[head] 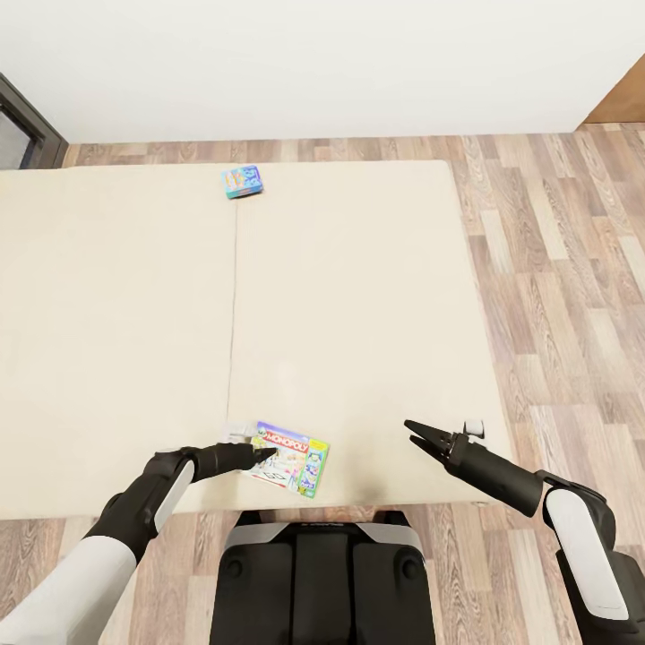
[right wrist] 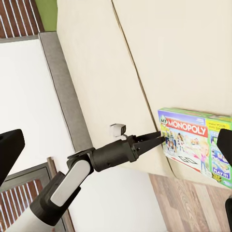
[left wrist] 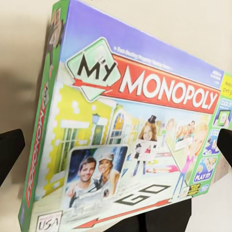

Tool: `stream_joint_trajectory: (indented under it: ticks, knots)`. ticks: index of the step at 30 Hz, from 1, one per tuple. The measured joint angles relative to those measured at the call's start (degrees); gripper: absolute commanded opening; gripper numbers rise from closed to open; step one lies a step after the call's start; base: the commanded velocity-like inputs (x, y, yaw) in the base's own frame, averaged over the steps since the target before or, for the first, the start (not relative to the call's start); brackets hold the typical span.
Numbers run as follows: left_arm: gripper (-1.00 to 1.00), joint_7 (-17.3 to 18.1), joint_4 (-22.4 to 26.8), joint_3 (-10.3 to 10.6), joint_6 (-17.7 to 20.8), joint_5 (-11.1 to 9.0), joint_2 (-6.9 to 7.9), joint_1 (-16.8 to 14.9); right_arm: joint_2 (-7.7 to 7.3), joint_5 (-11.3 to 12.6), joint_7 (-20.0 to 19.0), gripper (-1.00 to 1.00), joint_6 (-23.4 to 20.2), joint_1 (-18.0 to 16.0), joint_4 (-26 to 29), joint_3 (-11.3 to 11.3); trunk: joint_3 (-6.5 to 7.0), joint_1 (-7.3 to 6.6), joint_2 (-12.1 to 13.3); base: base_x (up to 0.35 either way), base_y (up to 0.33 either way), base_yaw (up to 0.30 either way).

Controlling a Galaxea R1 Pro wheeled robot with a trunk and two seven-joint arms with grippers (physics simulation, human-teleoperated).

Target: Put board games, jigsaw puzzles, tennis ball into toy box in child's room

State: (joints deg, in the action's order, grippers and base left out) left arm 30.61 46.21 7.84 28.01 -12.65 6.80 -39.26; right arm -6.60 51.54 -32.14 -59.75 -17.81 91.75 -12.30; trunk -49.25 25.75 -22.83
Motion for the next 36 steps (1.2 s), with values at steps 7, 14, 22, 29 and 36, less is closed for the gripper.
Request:
stream_joint_trajectory:
  ticks: [7,14,22,29,36]
  knots:
    - [1.0,0.0,0.04,0.02,0.0,0.0,0.0,-0.01,0.0,0.0,0.01,1.0,0.0,0.0,0.0,0.04,0.0,0.0,0.0,0.0,0.0,0.0]
    - [1.0,0.0,0.0,0.0,-0.02,0.0,0.0,-0.01,0.0,0.0,0.03,1.0,0.0,0.0,0.0,0.06,-0.01,0.0,0.0,0.0,0.0,0.0]
    - [1.0,0.02,-0.01,0.01,-0.07,0.0,0.0,-0.01,0.0,0.0,0.02,1.0,0.0,0.0,0.0,0.07,-0.01,0.0,0.0,0.0,0.0,0.0]
    - [1.0,0.07,0.0,0.0,-0.08,0.0,0.0,-0.01,0.0,0.0,0.01,1.0,0.0,0.0,0.0,0.07,-0.01,0.0,0.0,0.0,-0.004,0.0]
    - [1.0,0.09,0.02,0.04,-0.09,0.0,0.0,-0.02,0.01,0.0,0.04,1.0,-0.01,0.01,0.02,0.06,-0.01,0.0,0.0,0.0,-0.157,0.0]
